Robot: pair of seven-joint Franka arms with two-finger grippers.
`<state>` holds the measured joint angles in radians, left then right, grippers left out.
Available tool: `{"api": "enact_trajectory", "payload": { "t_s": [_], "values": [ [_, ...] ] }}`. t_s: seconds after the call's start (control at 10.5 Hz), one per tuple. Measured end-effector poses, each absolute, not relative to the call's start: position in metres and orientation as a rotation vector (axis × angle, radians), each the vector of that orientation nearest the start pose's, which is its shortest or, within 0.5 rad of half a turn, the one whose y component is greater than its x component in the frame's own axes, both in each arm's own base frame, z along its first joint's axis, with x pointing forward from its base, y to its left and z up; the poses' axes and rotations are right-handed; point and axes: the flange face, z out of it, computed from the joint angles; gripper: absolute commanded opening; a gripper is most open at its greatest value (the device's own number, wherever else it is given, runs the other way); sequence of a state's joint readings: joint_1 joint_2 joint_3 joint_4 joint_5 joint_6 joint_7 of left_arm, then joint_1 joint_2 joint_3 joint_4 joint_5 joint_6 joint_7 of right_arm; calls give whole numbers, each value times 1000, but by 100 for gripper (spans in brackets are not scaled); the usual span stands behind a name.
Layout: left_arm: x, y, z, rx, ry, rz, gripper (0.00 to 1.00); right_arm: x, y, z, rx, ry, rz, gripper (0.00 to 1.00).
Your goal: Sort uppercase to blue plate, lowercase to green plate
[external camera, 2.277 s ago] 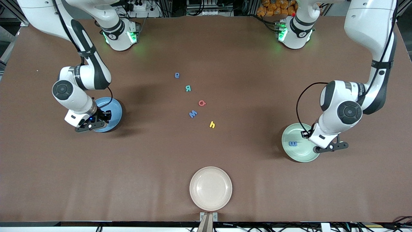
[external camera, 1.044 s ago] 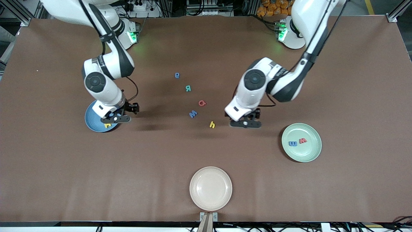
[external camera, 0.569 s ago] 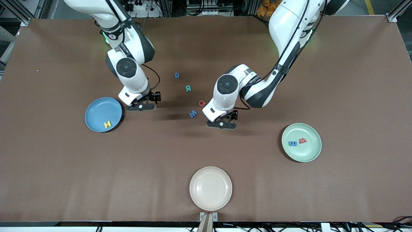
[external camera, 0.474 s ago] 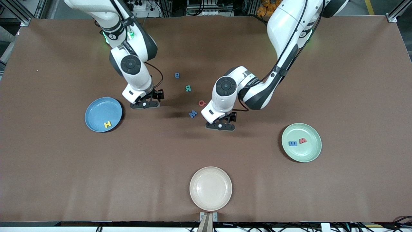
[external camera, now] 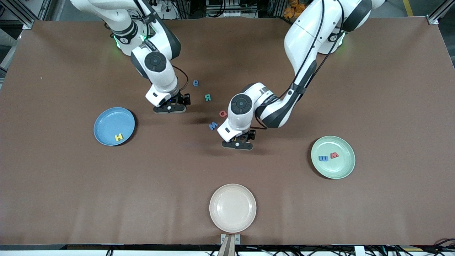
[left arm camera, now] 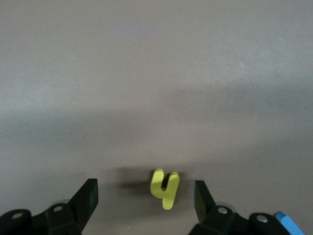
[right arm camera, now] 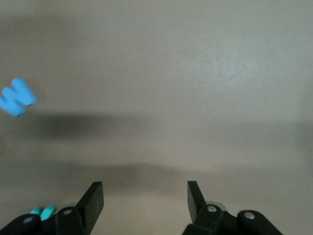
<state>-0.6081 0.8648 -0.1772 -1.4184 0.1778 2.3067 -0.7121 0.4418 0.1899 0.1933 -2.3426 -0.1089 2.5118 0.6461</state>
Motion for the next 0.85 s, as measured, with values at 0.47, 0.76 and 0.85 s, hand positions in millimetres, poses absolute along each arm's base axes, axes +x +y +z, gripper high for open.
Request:
{"api": "enact_trajectory", "payload": {
  "t_s": [0.47,0.76,0.85],
  "values": [
    [528,-503,174,-3143,245,-46,67,355,376,224,-3111,-205,-42,76],
    [529,-503,173,-3141,248,-50,13,339,392,204,-3083,-230,-45,76],
    [530,-504,175,-3143,247,-56,0,338,395,199,-3070,-235,-53,75]
  ]
}}
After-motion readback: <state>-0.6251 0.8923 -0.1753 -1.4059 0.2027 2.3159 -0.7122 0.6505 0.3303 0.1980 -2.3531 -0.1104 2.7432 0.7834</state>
